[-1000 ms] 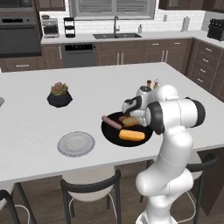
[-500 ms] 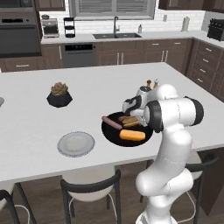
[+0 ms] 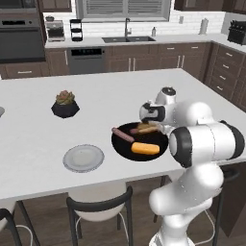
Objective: Place one bun and one sausage from the bowl on each plate.
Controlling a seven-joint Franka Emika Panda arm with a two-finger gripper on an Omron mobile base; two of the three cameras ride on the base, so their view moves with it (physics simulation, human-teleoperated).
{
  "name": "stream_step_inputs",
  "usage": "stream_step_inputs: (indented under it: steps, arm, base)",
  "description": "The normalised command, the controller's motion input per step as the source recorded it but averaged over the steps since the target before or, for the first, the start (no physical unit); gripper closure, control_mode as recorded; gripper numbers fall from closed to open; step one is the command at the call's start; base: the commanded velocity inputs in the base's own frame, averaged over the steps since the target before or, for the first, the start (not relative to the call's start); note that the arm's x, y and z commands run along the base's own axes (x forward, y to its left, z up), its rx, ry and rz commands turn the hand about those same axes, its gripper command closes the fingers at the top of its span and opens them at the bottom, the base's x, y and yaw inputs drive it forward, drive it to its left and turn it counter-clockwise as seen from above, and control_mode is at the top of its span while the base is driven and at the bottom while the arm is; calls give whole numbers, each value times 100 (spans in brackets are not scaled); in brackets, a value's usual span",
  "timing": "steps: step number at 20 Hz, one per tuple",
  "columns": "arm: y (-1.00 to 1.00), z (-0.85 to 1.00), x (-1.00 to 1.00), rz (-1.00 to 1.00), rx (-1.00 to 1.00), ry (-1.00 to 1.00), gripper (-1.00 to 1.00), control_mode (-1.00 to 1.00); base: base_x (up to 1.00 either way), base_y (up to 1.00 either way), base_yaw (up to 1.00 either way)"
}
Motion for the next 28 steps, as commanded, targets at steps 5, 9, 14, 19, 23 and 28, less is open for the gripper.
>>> stream_step_inputs:
  steps: [5, 9, 14, 19, 23, 28]
  arm:
    - [3, 58, -99, 0, -1, -8, 100, -100]
    - [8, 42, -75, 3, 0, -12, 100, 100]
    - [0, 0, 0, 0, 0, 0, 100, 100]
    - [0, 0, 0, 0, 0, 0, 100, 100]
    - [0, 0, 0, 0, 0, 0, 100, 100]
    - [0, 0, 0, 0, 0, 0, 100, 100]
  base:
    - [0, 0, 0]
    - [-25, 12, 3]
    - [-79, 87, 13]
    - [-14, 100, 7]
    - [1, 100, 3]
    - [23, 100, 0]
